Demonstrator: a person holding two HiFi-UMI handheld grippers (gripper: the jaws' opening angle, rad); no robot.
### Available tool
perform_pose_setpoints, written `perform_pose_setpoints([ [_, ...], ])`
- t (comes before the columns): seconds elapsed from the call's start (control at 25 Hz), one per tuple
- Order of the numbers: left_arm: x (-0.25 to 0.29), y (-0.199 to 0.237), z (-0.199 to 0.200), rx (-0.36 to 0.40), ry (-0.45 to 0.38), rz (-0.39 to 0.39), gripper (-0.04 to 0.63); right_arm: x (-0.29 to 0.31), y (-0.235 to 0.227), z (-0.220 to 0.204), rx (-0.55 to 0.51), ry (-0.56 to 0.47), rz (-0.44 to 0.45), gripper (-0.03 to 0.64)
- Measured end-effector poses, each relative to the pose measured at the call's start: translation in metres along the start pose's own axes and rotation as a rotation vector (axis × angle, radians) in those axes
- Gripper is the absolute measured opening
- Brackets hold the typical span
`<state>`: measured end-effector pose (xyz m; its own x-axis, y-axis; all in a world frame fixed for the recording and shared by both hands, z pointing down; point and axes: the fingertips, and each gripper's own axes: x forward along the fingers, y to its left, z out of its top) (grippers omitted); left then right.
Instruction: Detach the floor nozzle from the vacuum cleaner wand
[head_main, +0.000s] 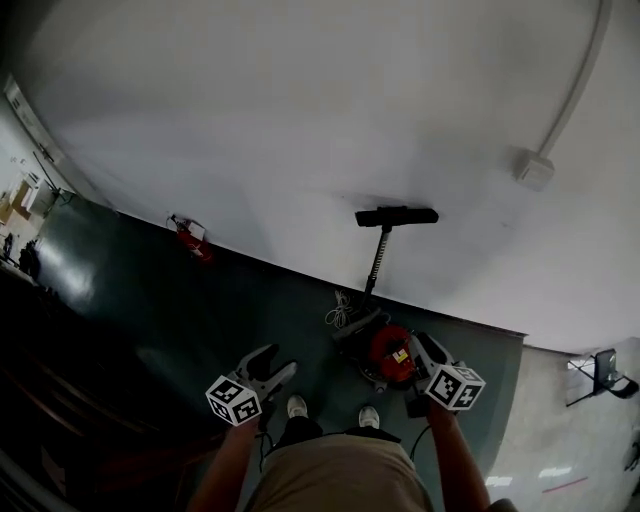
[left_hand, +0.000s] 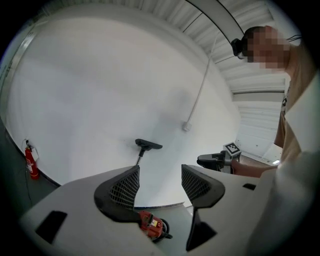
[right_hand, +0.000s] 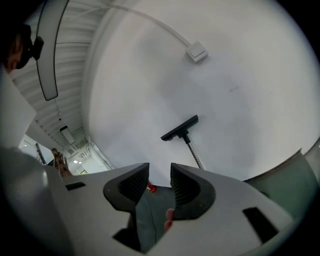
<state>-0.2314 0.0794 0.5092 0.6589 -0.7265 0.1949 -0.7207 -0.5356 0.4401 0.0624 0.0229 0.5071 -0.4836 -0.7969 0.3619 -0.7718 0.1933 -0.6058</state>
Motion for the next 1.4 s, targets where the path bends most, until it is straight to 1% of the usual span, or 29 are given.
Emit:
perform_pose_setpoints([
  [0.08, -0.006, 0.023, 0.012, 0.003, -0.005, -0.026, 0.274, 0.013, 0.025, -0.004, 0.009, -0.021, 0.005, 0.121],
  [0.2, -0.010, 0.057, 0.032, 0.017, -0.012, -0.072, 0.273, 0.034, 0.053, -0.012, 0.049, -0.047, -0.011, 0.121],
  [0.4, -0.003, 0.100, 0.056, 0.006, -0.009, -0.160, 0.273, 0.054, 0.075, -0.015, 0.062, -0.110, -0.067, 0.121],
  [0.56, 0.021, 0.123, 0.064, 0.021, 0.036, -0.246, 0.273, 0.058, 0.090, -0.006, 0.076, -0.195, -0.107, 0.121],
  [0.64, 0.035, 0.127, 0.065, 0.030, 0.062, -0.284, 0.273, 0.056, 0.092, -0.006, 0.088, -0.228, -0.122, 0.121],
  [0.72, 0.052, 0.126, 0.068, 0.044, 0.078, -0.317, 0.273, 0.053, 0.089, -0.002, 0.091, -0.254, -0.137, 0.121],
  [0.84, 0.084, 0.125, 0.074, 0.065, 0.106, -0.354, 0.273, 0.055, 0.072, 0.010, 0.093, -0.291, -0.161, 0.121],
  [1.04, 0.121, 0.109, 0.090, 0.090, 0.157, -0.383, 0.273, 0.063, 0.041, 0.036, 0.134, -0.327, -0.173, 0.121],
  [1.12, 0.133, 0.110, 0.095, 0.110, 0.186, -0.383, 0.273, 0.069, 0.031, 0.049, 0.148, -0.344, -0.174, 0.121],
  [1.24, 0.154, 0.119, 0.100, 0.136, 0.242, -0.365, 0.273, 0.077, 0.020, 0.065, 0.186, -0.379, -0.153, 0.121],
  [1.4, 0.188, 0.120, 0.101, 0.169, 0.288, -0.359, 0.273, 0.081, -0.002, 0.080, 0.226, -0.434, -0.090, 0.121],
])
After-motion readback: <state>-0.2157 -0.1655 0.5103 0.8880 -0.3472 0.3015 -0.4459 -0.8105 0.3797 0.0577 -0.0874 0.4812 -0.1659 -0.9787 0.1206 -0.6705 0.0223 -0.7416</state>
